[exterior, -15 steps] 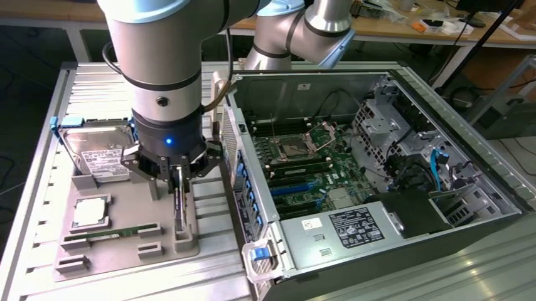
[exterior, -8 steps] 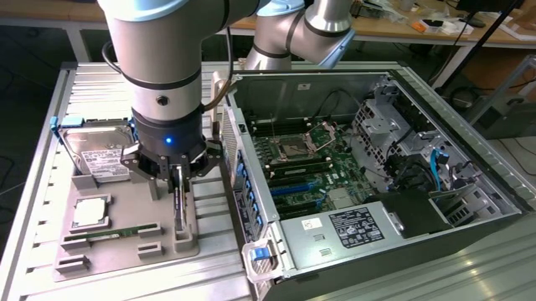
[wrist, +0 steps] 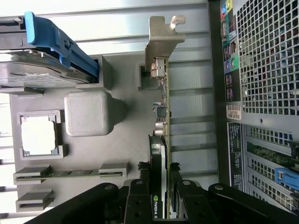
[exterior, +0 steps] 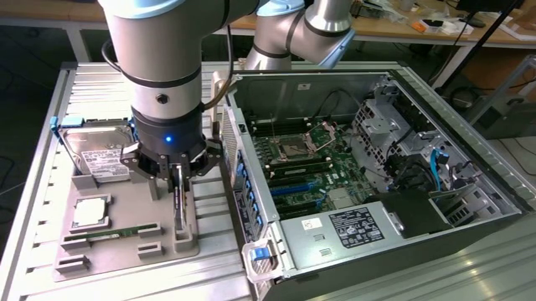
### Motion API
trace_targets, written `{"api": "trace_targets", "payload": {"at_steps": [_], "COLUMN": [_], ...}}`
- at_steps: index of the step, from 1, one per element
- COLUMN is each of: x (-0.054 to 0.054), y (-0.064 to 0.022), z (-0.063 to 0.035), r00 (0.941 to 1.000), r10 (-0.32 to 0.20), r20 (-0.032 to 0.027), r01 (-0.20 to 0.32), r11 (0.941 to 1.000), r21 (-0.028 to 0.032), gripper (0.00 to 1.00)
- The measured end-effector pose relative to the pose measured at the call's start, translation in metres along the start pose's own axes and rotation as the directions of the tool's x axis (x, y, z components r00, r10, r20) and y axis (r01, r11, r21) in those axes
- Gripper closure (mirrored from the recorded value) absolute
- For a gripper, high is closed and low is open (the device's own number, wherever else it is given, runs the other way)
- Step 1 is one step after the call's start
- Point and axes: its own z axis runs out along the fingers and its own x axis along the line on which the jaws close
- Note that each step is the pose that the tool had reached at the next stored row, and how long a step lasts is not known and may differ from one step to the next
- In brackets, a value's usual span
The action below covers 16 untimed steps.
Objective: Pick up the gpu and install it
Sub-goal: 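Pick up the gpu and move the gpu toward the slot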
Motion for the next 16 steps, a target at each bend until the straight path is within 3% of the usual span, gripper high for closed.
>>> {"api": "trace_targets", "payload": {"at_steps": [16], "x": [-0.0002], "y": [0.0002], "z": [-0.0103], "r00": [1.0], "r10": [0.0], "r20": [0.0001], "r01": [0.0], "r11": [1.0], "r21": [-0.0001], "gripper": [0.73]}}
